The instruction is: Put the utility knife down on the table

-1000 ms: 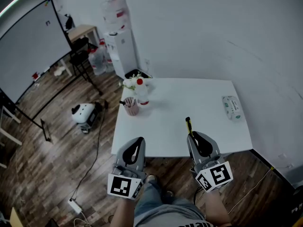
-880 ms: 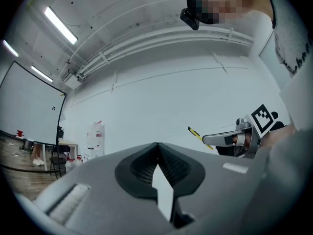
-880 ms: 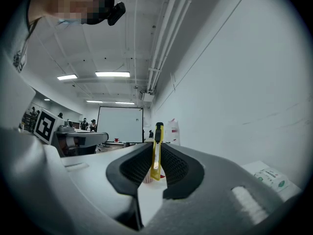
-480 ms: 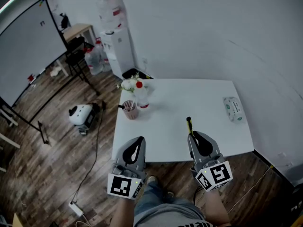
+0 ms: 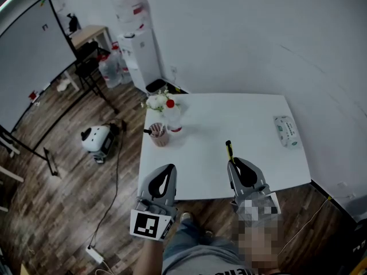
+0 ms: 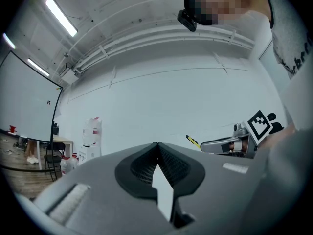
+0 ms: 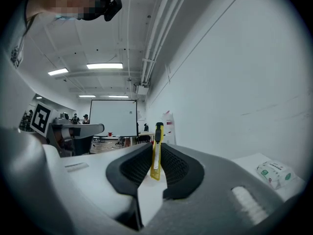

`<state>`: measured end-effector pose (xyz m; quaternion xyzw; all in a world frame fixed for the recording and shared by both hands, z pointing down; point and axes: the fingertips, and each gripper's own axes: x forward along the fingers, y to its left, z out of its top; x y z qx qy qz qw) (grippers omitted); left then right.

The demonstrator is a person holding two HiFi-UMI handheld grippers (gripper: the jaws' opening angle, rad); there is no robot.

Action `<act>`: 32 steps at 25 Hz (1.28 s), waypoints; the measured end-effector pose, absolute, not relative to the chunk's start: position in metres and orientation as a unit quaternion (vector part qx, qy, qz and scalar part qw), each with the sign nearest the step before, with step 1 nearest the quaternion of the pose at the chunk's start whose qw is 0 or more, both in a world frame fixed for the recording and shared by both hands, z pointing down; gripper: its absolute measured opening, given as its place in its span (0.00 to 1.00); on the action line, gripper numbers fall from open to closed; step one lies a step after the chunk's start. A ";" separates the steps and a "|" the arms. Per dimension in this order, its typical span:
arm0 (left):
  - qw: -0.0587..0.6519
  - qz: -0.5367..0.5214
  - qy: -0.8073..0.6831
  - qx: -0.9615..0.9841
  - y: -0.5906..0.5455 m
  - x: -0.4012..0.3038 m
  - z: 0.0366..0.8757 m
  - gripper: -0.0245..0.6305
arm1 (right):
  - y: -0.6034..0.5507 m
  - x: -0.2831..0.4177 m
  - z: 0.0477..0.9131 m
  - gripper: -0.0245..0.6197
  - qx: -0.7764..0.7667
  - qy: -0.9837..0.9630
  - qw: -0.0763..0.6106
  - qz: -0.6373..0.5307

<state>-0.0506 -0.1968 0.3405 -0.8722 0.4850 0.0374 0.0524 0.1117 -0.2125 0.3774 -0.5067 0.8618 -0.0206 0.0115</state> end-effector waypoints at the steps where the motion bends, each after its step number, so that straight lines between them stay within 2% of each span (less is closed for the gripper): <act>1: 0.052 0.037 0.484 -0.873 -0.199 -0.052 0.341 0.05 | -0.215 0.110 0.381 0.12 -0.508 0.861 0.009 -0.024; 32: 0.012 0.021 0.495 -0.868 -0.231 -0.093 0.375 0.05 | -0.252 0.086 0.513 0.12 -0.512 0.839 -0.125 -0.138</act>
